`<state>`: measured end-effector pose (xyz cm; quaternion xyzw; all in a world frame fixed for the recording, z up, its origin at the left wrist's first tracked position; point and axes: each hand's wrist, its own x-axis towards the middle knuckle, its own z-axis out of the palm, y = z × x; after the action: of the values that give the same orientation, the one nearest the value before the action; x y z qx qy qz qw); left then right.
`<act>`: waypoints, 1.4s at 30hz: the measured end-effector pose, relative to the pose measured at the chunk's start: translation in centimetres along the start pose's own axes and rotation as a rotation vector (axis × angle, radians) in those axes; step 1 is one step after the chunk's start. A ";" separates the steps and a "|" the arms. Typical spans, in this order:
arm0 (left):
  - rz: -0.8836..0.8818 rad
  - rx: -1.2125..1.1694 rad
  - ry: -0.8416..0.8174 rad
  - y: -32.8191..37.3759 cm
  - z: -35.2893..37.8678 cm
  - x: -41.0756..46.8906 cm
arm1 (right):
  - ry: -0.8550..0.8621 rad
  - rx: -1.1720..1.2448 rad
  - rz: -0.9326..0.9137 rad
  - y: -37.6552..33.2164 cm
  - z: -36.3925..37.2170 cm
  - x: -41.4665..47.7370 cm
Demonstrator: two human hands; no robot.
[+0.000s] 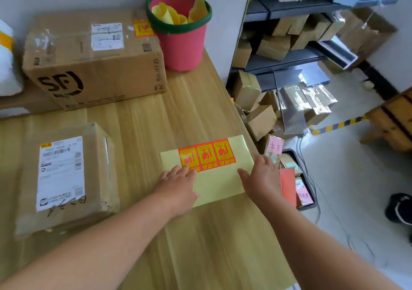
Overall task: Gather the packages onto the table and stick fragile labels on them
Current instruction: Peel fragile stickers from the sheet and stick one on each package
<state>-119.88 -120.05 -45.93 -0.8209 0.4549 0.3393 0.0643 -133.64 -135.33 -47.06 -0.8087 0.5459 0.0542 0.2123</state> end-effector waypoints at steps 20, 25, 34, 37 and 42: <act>0.065 -0.268 0.315 4.6 -5.2 2.5 | -0.059 0.685 0.010 1.9 -4.7 1.3; -0.033 -0.447 0.370 2.5 -9.7 0.3 | -0.245 0.848 -0.142 -1.0 -8.1 0.1; -0.135 -0.705 0.271 -2.7 -13.0 -6.6 | -0.336 0.939 -0.203 -5.6 -12.1 -0.8; -0.159 -0.710 0.322 -4.2 -13.6 -8.6 | -0.332 0.937 -0.188 -6.9 -12.5 -1.3; -0.161 -0.873 0.361 -5.2 -14.0 -11.1 | 0.040 0.481 -0.234 -10.2 -11.5 -3.1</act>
<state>-112.74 -115.05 -29.55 -0.8496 0.2090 0.3444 -0.3404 -127.27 -134.06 -32.81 -0.7936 0.4498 -0.1179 0.3924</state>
